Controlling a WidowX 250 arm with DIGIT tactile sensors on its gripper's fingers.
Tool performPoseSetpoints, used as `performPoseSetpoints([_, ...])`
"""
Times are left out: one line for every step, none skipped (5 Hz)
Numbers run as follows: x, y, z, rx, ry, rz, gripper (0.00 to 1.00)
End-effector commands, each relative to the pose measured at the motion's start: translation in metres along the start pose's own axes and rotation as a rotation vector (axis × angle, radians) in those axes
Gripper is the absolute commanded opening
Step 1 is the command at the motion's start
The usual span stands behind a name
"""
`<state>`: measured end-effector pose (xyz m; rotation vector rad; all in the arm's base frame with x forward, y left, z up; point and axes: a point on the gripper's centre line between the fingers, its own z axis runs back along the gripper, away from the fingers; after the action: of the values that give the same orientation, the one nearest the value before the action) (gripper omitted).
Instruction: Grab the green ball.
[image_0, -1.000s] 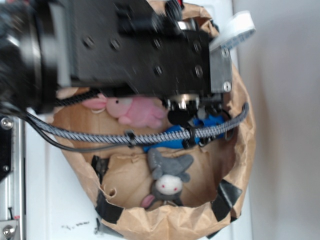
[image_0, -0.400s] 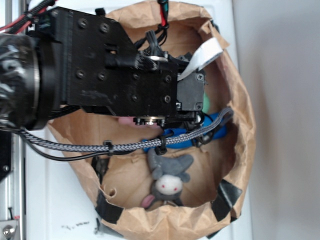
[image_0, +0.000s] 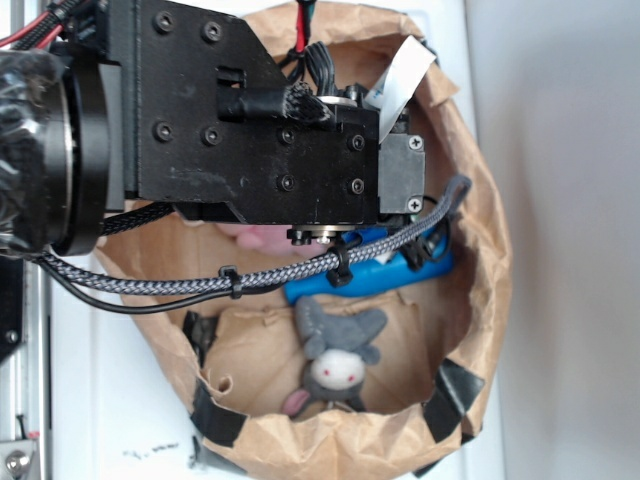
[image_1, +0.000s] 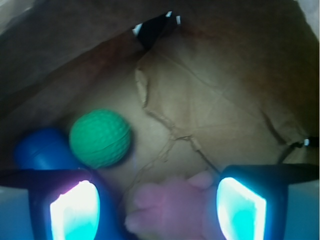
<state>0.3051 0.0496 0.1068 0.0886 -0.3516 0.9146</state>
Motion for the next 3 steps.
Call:
performPoseSetpoints([0.029, -0.019, -0.004, -0.071, -0.061, 0.006, 1.00])
performPoseSetpoints([0.031, -0.032, -0.014, -0.051, -0.077, 0.009, 1.00])
performPoseSetpoints([0.037, -0.042, -0.018, -0.062, -0.060, 0.027, 1.00])
